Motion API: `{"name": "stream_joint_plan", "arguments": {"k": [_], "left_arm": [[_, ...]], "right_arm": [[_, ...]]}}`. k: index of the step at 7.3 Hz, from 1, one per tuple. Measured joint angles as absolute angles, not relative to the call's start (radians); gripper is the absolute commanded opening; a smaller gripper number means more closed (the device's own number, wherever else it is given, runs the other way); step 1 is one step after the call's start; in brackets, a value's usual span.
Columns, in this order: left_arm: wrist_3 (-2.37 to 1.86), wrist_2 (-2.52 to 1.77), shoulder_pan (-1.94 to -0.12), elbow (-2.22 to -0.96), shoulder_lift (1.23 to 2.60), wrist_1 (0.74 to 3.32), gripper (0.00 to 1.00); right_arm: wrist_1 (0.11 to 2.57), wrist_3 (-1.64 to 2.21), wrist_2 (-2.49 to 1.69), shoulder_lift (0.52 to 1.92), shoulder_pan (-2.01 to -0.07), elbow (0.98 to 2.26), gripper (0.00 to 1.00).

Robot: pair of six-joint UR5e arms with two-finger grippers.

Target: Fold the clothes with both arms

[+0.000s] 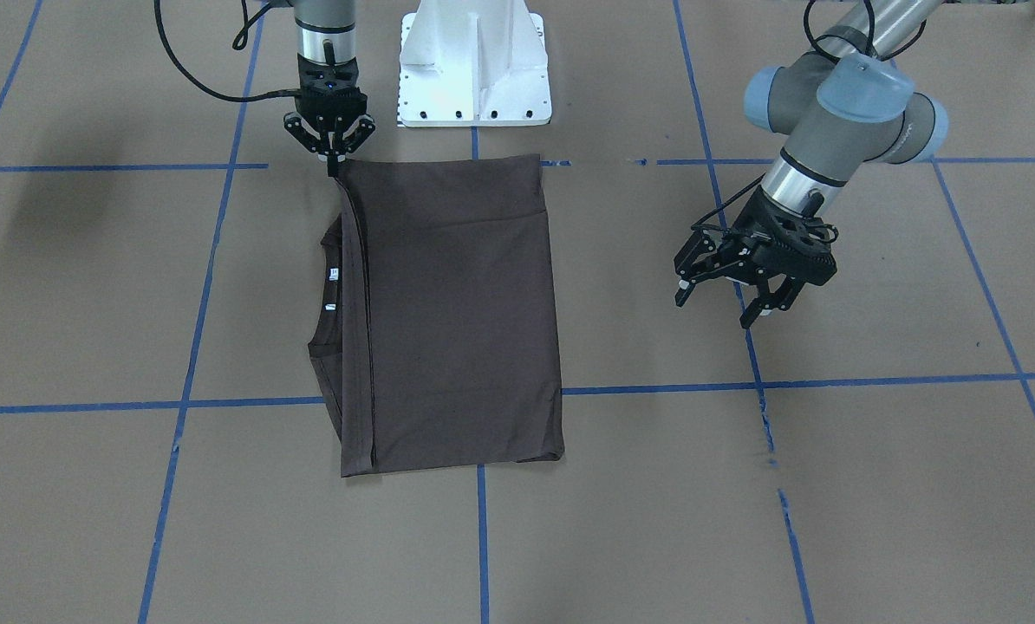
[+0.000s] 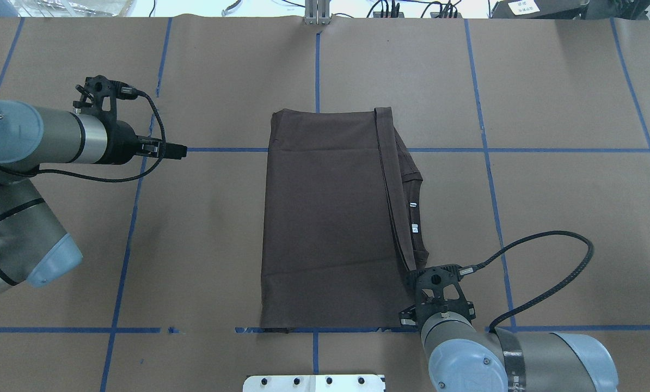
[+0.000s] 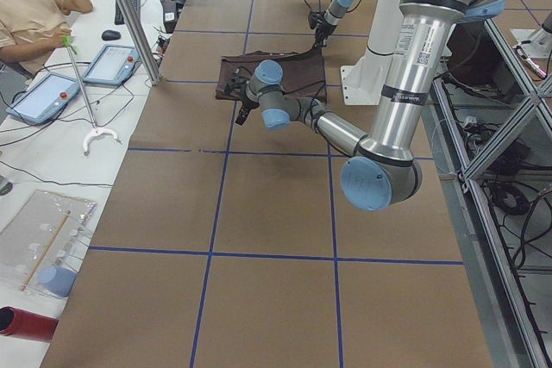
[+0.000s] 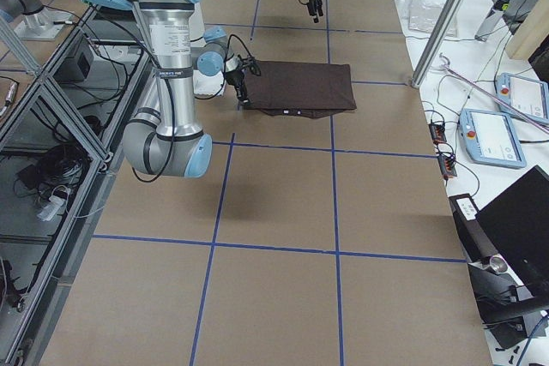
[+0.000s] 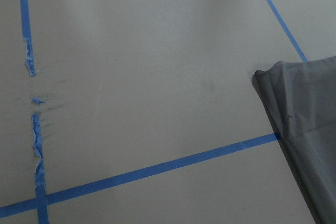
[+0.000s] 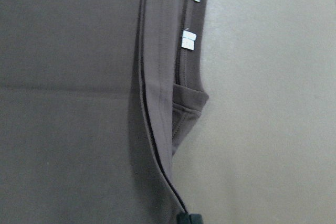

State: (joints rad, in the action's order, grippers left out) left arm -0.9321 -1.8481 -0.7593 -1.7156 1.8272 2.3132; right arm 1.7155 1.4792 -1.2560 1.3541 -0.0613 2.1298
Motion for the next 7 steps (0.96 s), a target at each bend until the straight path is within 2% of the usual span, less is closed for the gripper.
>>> {"name": "stream_joint_plan", "arguments": {"k": [2, 3, 5, 7], "left_arm": [[-0.933, -1.842, -0.756, -1.715, 1.828, 2.313, 1.0], [-0.933, -1.841, -0.755, -1.715, 1.829, 2.313, 1.0], [-0.934, -1.841, -0.753, -1.715, 1.831, 2.313, 1.0], [-0.934, -1.841, -0.751, -1.714, 1.833, 2.313, 1.0]], "right_arm": [[1.714, 1.722, -1.245, 1.362, -0.039, 2.138, 0.0], [1.714, 1.784, -1.231, 1.366, -0.025, 2.137, 0.06], [1.713, 1.819, -1.213, 1.374, -0.016, 2.135, 1.0], [1.713, 1.809, -1.205, 1.38, -0.018, 2.145, 1.0]]}}
